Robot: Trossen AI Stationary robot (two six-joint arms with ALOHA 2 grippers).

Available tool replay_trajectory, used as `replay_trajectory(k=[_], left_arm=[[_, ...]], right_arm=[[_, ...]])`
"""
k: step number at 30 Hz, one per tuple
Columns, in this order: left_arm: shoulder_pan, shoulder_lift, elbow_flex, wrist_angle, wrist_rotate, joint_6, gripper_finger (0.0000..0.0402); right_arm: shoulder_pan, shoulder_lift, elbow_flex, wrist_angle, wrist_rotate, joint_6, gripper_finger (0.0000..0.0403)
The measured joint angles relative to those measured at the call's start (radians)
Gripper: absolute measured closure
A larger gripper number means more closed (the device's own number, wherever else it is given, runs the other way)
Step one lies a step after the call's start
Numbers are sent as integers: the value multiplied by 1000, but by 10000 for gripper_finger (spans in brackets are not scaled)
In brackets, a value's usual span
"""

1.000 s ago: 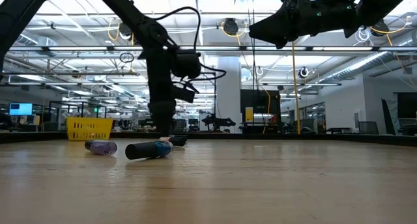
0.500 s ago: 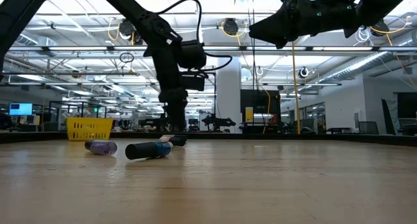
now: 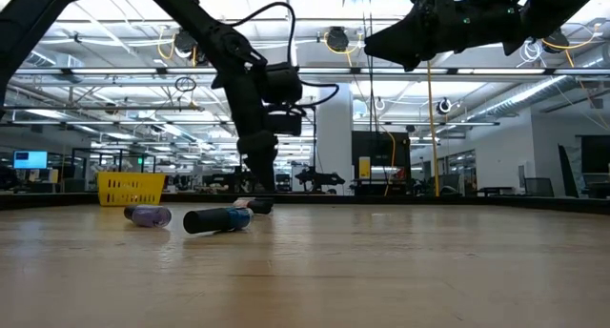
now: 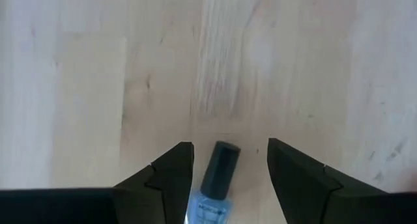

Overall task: Pick & Place Nail Polish
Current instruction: Put the light blue nail polish into the yellow bin

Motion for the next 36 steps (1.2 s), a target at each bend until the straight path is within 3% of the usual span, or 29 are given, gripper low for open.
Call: replay_trajectory(k=[23,27,34,36], left_arm=[[42,73,3,-17,7,37,214],[43,75,1,-15,18,39,246],[44,76,1,5,37,29,354],[45,77,1,8,35,27,366]], right_arm=[[0,0,0,-10,0,-8,264],[0,0,0,-16,0,-20,264],[0,0,0,-16,0,-23,264],[0,0,0,-15,0,-18,264]])
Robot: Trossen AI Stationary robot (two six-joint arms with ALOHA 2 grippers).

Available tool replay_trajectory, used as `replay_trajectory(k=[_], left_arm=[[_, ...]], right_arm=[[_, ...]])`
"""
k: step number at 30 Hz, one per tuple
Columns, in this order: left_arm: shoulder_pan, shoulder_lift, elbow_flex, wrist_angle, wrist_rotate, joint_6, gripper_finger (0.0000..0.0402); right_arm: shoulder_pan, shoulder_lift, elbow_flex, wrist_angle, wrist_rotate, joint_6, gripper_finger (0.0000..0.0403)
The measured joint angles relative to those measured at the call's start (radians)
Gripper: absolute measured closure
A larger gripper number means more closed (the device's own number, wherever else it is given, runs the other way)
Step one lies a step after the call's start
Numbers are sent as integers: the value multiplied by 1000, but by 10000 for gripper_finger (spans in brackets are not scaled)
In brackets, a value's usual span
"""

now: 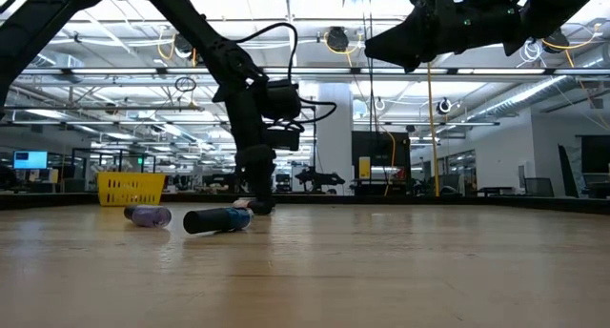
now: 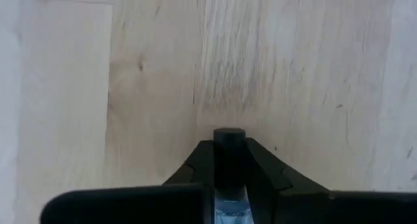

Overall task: Pick & Place Nail Polish
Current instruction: Put the light blue nail polish into the yellow bin

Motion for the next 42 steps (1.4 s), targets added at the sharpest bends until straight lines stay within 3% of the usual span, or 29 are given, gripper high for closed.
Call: replay_trajectory(k=[10,19,23,30,42], left_arm=[[-27,-34,-6,-4,-56,-30,366],[-38,-202,-5,-16,-72,-45,366],[-29,-307,-26,22,-24,-44,366],[-20,-502,-174,176,77,-69,366],[34,-863,-586,425,55,-221,366]], right_arm=[[0,0,0,0,0,18,264],[0,0,0,-3,0,18,264],[0,0,0,-15,0,18,264],[0,0,0,-38,0,18,264],[0,0,0,-55,0,22,264]])
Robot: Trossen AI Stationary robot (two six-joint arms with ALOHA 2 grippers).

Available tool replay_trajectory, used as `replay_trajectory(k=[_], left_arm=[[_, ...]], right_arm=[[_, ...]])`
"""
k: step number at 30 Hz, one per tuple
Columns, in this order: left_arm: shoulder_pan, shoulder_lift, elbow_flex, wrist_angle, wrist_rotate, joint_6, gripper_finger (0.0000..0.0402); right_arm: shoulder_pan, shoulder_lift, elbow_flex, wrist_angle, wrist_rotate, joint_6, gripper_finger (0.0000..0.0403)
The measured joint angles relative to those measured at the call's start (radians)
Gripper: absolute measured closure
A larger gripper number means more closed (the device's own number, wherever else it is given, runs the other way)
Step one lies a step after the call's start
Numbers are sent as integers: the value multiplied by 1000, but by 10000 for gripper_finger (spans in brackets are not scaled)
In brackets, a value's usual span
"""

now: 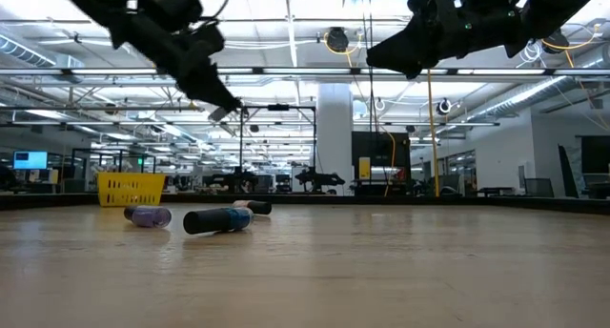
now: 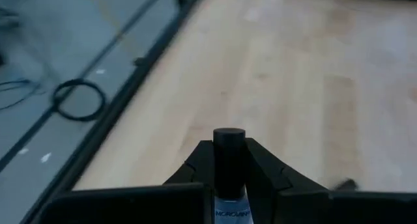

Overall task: Pick & Place Nail Polish
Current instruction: Put the light blue nail polish into the yellow bin

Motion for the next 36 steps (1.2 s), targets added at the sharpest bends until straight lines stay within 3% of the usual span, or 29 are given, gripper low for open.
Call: replay_trajectory(k=[13,21,24,36], left_arm=[[83,-311,-332,159,-194,-174,366],[139,-366,-373,99,-612,-392,354],[165,-365,-373,64,-710,-488,360],[258,-300,-373,28,-746,-673,359]], right_arm=[[0,0,0,4,0,18,264],[0,0,0,4,0,18,264],[0,0,0,4,0,18,264],[0,0,0,4,0,17,264]])
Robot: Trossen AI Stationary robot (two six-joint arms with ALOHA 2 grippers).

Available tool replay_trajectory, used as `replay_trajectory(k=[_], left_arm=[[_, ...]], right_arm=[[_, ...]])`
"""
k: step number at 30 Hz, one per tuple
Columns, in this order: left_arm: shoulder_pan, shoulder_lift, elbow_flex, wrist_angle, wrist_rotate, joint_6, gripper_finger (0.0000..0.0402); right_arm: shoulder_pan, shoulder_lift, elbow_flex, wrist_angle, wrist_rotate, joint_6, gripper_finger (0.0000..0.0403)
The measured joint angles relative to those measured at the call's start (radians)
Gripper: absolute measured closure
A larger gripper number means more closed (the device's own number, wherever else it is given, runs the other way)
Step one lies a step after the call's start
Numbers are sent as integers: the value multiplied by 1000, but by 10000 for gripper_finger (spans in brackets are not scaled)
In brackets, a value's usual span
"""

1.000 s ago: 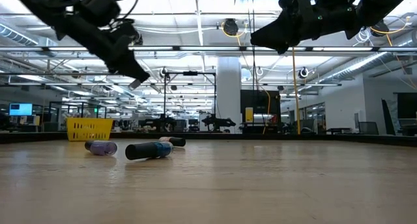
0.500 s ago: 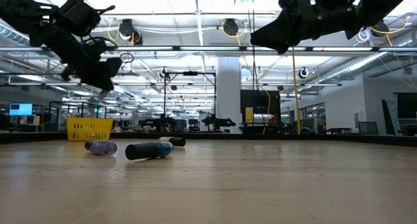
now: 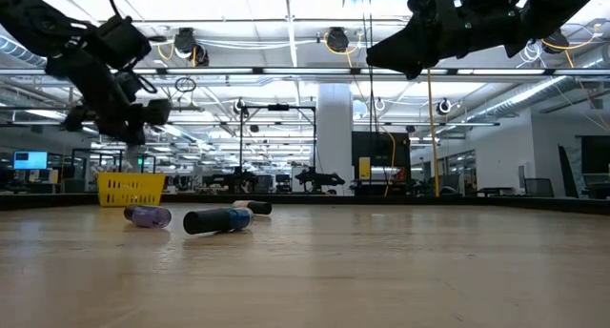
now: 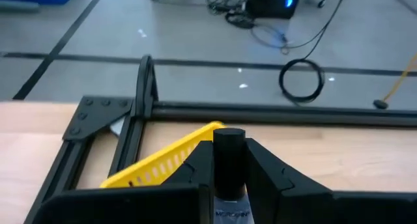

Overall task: Pick & Place Nail Polish
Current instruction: Put the light blue nail polish into the yellow bin, then put the purple nail polish into the yellow bin

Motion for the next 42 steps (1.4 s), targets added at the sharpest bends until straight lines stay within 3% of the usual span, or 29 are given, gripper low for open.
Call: replay_trajectory(k=[13,28,32,42], left_arm=[[49,148,0,11,0,-14,346],[49,160,0,9,0,-17,339],[49,160,0,7,1,-20,304],[49,160,1,3,-2,5,164]], right_arm=[[0,0,0,0,0,0,264],[0,0,0,0,0,0,264],[0,0,0,0,0,0,264],[0,0,0,0,0,1,264]])
